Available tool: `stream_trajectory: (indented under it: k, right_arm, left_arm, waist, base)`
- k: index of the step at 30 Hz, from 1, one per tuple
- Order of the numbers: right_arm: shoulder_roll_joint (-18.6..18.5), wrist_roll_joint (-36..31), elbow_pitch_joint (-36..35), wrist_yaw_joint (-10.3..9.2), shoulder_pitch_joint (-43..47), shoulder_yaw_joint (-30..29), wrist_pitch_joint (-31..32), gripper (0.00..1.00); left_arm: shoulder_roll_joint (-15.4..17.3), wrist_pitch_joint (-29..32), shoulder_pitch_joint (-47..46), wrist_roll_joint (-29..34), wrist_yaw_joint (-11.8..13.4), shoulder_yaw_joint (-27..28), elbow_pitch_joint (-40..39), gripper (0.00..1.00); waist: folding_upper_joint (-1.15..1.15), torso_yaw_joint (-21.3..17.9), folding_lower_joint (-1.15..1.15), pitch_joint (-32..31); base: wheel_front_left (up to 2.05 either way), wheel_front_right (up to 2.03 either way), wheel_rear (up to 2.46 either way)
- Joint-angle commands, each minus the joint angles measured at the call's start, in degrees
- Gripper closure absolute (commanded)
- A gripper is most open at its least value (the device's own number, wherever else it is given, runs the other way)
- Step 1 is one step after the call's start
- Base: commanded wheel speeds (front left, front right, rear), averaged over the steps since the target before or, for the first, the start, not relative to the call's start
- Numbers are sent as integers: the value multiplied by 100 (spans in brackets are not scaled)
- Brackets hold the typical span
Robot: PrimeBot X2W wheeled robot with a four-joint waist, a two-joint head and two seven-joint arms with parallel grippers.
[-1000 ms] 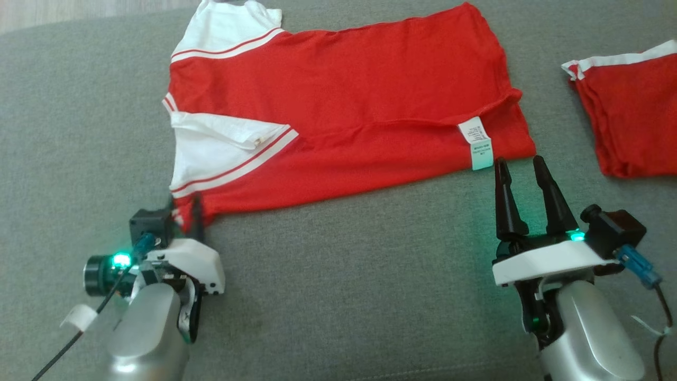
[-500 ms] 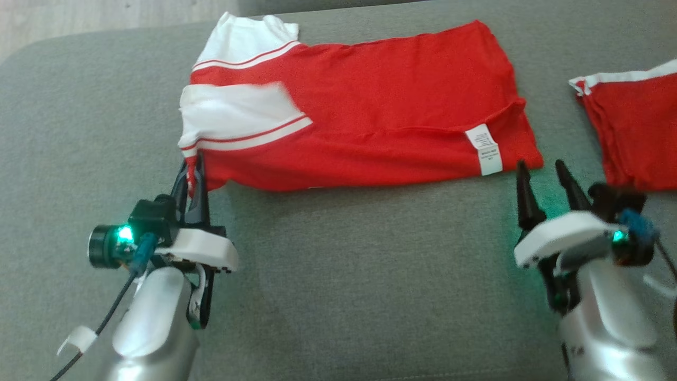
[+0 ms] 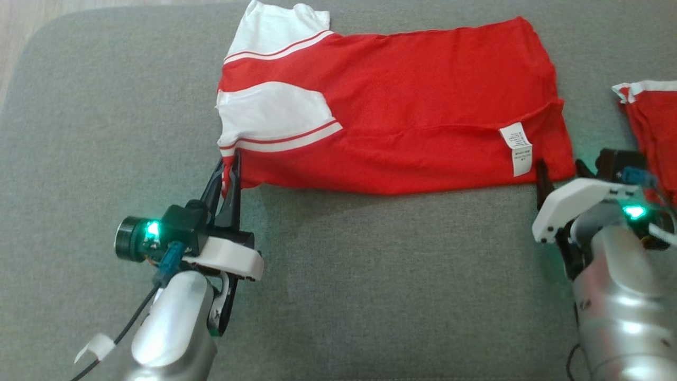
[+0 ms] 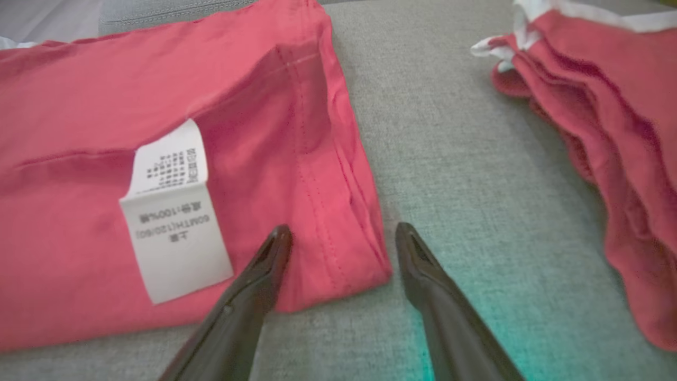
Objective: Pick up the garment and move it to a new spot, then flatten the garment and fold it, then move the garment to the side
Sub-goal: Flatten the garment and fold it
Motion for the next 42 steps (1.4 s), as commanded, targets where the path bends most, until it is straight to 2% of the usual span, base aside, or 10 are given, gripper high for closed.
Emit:
stream_trajectory:
  k: [1,6,7,8,17,25,33,40,41,42]
  right_arm:
    - [0,-184,95,20,-231,20,103,0]
    - [1,-454,617,20,-395,-92,140,0]
    - [1,-479,700,20,-421,-101,116,69]
    - [1,-504,769,20,-446,-111,74,100]
    - [1,-896,901,20,-327,-348,-399,100]
    - [1,-888,911,20,34,-328,-295,100]
    - [1,-494,748,20,580,-48,223,100]
    - [1,237,24,20,1004,464,462,100]
    - [1,305,-104,20,1065,553,446,53]
    - [1,432,-220,20,1123,627,442,0]
  left_arm:
    - [43,-70,-117,40,-20,175,-252,100]
    - [102,-70,-97,60,-47,196,-314,100]
    - [122,-70,-92,61,-51,203,-309,100]
    - [137,-70,-88,59,-54,209,-300,100]
    - [266,26,120,11,-59,184,66,100]
    - [464,305,610,-94,-128,137,252,100]
    - [760,1062,1322,-238,-299,-12,-160,100]
    - [791,1463,1669,-310,-199,-100,-751,100]
    - [786,1498,1677,-315,-175,-103,-792,100]
    - [780,1527,1683,-332,-156,-96,-819,100]
  waist:
    - [0,39,0,34]
    - [0,62,0,50]
    - [0,59,0,45]
    - [0,56,0,36]
    - [0,-89,0,-340]
    - [0,-292,0,-833]
    - [0,-406,0,-1193]
    - [0,-432,0,-1187]
    - [0,-429,0,-1181]
    - [0,-424,0,-1174]
  base:
    - [0,0,0]
    - [0,0,0]
    - [0,0,0]
    - [0,0,0]
    - [0,0,0]
    - [0,0,0]
    - [0,0,0]
    - [0,0,0]
    - [0,0,0]
    - [0,0,0]
